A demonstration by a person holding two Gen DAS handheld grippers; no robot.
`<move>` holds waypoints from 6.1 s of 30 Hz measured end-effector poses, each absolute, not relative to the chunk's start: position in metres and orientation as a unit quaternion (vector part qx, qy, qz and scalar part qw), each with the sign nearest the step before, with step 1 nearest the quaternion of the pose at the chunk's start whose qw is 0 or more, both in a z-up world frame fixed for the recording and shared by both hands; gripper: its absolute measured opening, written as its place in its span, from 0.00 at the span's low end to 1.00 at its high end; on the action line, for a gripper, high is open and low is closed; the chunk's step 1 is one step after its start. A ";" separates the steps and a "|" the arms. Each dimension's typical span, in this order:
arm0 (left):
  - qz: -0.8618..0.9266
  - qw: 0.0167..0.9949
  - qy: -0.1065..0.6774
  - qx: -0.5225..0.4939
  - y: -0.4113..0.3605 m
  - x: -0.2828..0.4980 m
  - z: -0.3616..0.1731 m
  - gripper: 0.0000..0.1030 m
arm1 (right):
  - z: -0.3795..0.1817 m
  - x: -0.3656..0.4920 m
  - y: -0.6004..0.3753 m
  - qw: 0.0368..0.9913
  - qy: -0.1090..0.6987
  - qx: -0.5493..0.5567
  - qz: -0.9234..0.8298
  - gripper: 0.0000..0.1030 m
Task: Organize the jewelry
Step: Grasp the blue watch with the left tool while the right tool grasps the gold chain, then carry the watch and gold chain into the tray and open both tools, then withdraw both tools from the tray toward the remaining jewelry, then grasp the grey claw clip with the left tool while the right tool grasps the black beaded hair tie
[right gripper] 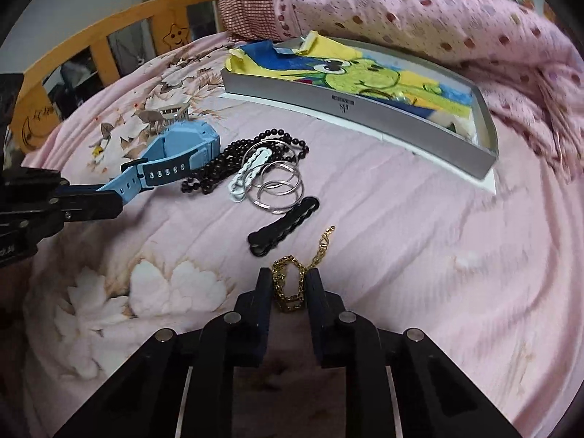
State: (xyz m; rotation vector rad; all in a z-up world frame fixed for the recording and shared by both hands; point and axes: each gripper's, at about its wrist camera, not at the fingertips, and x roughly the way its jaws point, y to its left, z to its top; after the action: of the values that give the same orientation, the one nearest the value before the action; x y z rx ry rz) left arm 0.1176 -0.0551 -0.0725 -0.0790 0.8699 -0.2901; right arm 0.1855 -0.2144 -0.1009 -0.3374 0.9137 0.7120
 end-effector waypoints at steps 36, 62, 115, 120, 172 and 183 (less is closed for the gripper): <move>-0.180 0.917 0.344 -0.093 -0.061 0.184 0.034 0.01 | -0.010 0.229 -0.251 0.918 0.256 0.020 0.301 0.17; -0.097 0.928 0.340 -0.114 -0.047 0.334 -0.015 0.01 | -0.069 0.341 -0.275 0.933 0.284 0.076 0.206 0.17; -0.031 0.971 0.222 -0.079 0.000 0.169 0.055 0.98 | 0.062 0.175 -0.249 0.968 0.141 0.036 0.206 1.00; -0.034 0.974 0.208 -0.084 0.012 0.132 0.059 0.98 | 0.063 0.140 -0.241 0.967 0.143 0.028 0.208 1.00; -0.005 0.929 0.370 -0.015 0.023 0.157 -0.077 0.98 | -0.101 0.191 -0.185 0.888 0.364 -0.120 0.253 0.76; 0.003 0.927 0.373 -0.028 0.021 0.190 -0.085 0.98 | -0.109 0.201 -0.190 0.884 0.388 -0.109 0.238 0.54</move>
State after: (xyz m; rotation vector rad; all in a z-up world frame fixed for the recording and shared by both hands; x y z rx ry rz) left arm 0.1901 0.0208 -0.0848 -0.0575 0.7652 0.0060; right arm 0.2006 -0.1901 -0.1090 -0.2266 0.8074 0.4960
